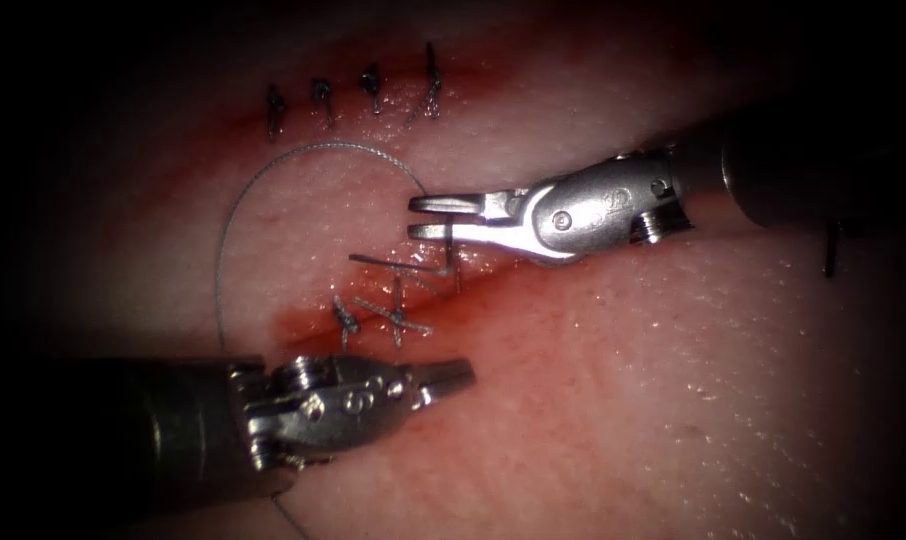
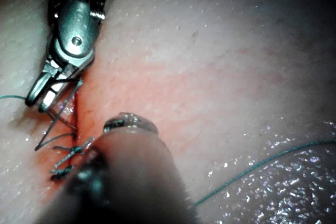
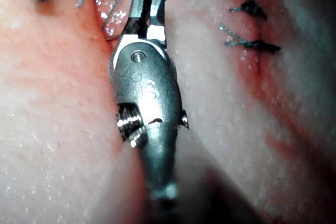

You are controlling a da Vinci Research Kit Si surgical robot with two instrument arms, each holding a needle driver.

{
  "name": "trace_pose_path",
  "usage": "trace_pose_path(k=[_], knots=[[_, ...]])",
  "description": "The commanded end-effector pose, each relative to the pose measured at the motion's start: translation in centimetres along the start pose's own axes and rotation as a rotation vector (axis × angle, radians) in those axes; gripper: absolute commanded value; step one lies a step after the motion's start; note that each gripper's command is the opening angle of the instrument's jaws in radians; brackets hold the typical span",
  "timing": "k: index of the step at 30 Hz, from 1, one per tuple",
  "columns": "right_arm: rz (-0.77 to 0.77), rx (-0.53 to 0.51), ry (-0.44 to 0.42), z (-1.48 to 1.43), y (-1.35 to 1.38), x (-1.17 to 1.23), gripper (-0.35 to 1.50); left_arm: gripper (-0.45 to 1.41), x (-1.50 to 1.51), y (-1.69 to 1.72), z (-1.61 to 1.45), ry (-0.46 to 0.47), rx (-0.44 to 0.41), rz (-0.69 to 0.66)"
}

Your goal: Wound Closure

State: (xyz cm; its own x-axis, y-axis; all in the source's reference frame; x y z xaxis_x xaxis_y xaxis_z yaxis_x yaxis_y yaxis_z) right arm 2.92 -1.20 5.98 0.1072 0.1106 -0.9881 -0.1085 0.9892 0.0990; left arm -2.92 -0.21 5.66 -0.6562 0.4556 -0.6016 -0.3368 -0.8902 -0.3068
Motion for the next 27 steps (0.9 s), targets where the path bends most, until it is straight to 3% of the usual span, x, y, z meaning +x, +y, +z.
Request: trace_pose_path(k=[1,5,12,27], knots=[[0.010,0.007,-0.001,0.08,-0.04,-0.05,-0.35,-0.15,-0.05,0.07,0.11,-0.011,-0.011,0.006],[0.032,0.036,-0.046,0.11,-0.03,-0.06,-0.35,-0.15,-0.13,0.13,0.16,-0.031,-0.027,0.019],[0.115,0.047,-0.052,0.14,-0.03,-0.05,-0.35,-0.16,-0.15,0.14,0.15,-0.032,-0.034,0.022],[0.168,-0.027,-0.043,0.08,0.05,0.06,-0.35,-0.20,-0.35,0.11,0.34,-0.039,-0.043,0.025]])
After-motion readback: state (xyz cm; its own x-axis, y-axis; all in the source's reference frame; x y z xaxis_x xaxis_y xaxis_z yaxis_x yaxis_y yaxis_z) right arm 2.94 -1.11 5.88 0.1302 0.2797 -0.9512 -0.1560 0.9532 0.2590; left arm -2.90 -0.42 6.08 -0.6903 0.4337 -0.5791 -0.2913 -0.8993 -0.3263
